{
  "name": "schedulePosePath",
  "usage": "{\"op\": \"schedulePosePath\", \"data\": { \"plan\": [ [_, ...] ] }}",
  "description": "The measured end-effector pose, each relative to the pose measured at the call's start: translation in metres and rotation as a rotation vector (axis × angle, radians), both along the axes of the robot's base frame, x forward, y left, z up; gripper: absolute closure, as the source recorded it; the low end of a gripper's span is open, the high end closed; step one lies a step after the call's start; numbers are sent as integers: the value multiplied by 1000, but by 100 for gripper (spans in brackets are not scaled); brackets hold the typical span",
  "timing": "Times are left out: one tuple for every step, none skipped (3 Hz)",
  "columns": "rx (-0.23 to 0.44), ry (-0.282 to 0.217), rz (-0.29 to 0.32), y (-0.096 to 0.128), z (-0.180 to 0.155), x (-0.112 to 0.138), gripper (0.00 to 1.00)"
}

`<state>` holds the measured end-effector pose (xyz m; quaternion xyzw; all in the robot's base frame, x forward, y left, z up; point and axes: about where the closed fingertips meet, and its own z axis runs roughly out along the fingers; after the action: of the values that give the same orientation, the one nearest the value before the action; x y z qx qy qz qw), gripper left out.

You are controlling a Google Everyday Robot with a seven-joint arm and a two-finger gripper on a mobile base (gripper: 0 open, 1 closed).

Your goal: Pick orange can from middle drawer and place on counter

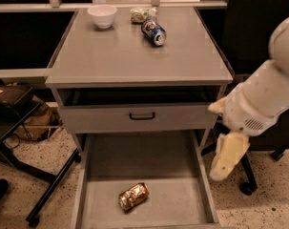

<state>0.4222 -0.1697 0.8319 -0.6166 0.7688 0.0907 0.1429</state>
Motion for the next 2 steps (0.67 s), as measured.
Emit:
{"op": "schedulePosePath", "data": {
  "plan": [
    [69, 137, 62, 26, -75, -21, 0],
    [77, 171, 70, 28, -90, -27, 0]
  ]
}}
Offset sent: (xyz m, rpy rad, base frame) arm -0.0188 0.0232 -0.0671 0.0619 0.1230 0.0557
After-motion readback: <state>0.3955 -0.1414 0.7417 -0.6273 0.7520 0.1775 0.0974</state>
